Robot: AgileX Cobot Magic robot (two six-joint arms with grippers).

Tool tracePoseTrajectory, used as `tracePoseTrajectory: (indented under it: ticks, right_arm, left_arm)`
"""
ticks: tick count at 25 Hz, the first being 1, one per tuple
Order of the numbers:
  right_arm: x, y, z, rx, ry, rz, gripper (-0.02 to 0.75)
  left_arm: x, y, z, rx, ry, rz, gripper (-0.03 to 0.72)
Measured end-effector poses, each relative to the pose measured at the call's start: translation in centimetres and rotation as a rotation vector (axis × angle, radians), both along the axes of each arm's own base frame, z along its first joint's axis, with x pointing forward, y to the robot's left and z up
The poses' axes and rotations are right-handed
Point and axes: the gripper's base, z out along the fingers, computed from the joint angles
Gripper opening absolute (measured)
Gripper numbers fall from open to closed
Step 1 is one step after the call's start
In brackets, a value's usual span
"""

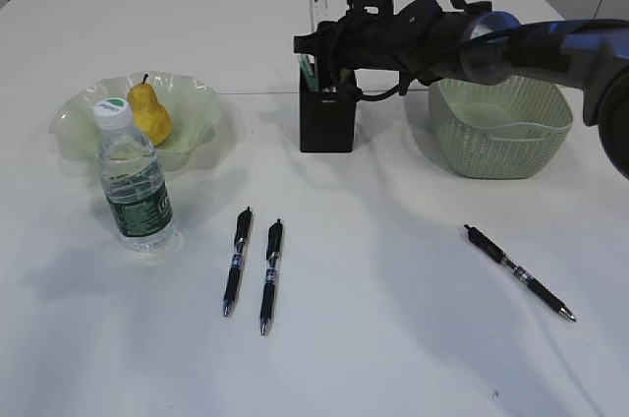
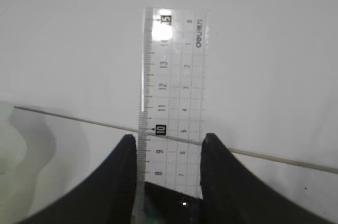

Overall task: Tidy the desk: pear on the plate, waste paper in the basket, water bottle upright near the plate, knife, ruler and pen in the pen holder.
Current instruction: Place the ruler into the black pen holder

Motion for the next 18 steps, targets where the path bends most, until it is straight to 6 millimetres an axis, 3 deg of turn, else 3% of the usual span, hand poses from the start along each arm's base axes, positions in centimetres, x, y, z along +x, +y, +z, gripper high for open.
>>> tracePoseTrajectory:
  ticks: [10,18]
  right_arm:
    - [-0.14,0.14,-0.17,0.016,0.029,0.018,0.284]
    - [-0.16,0.16,-0.19,0.017,0.031,0.021,0.349]
  left_arm:
    - [0.00,0.00,0.00,0.000,0.000,0.000,0.466]
    - [0.00,0.00,0.00,0.000,0.000,0.000,0.466]
